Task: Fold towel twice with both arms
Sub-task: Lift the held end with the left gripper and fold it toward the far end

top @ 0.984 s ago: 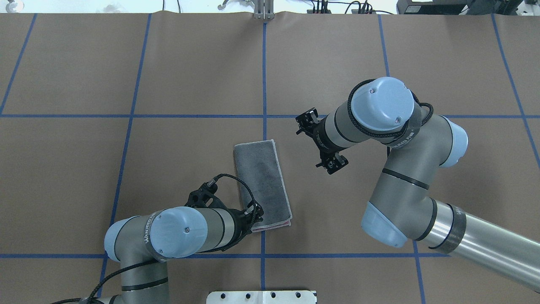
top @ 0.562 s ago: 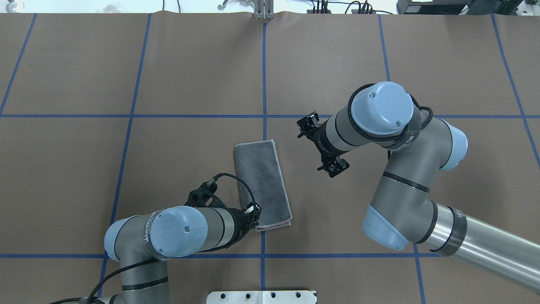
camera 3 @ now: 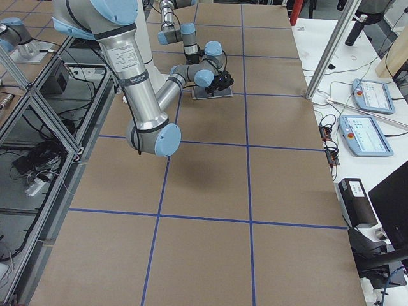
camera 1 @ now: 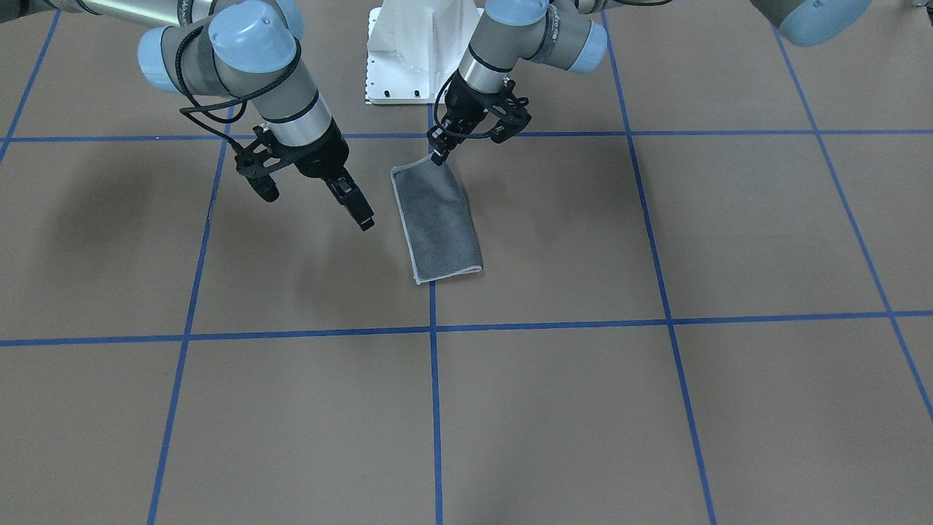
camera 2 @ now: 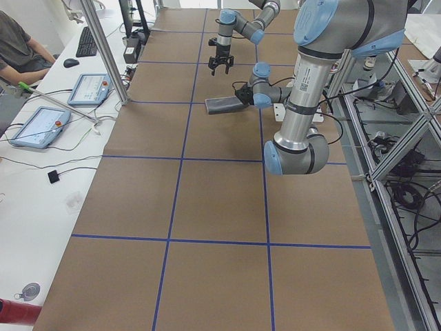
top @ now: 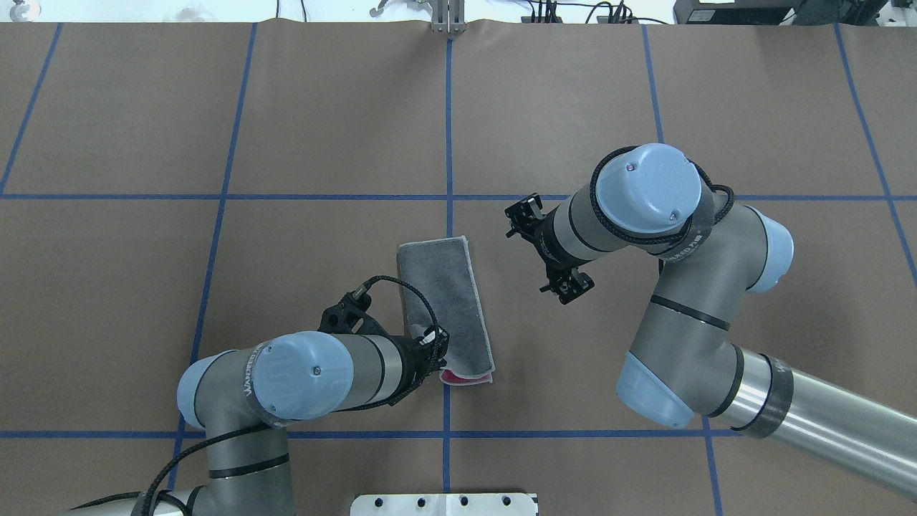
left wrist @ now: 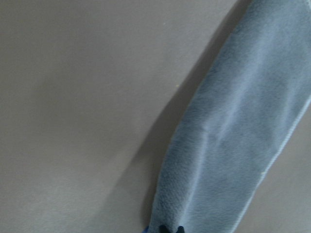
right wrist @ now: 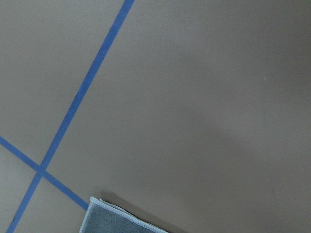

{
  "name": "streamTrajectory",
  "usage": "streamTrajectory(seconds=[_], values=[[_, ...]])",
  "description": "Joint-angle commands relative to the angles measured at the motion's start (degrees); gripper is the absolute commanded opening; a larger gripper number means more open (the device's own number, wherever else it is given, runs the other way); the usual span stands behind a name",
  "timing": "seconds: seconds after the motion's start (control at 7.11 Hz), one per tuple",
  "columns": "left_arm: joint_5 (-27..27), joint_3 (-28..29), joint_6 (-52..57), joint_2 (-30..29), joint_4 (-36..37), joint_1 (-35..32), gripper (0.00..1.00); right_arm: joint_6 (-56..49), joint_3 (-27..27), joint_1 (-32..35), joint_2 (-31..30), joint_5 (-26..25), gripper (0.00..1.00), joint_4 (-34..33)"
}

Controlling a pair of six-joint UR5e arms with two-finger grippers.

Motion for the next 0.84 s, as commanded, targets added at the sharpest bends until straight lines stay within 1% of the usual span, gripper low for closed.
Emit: streamTrajectory(seconds=[0.0,0.56,0.7], values=[[-0.3,0.1,0.0,-1.1,0.2,-4.2,0.0,0.0,0.1,0.3,-0.1,0.3,1.0,0.0],[-0.5,1.1,0.3,-2.0,0.0,-8.2,0.0,-1.0,0.3,0.7,-0.9,0.4,1.0,0.0],[-0.5,3.7,0.2,-4.3,0.0,-9.0,0.0,-1.0,0.3,0.7,-1.2,0.5,1.0,0.0]])
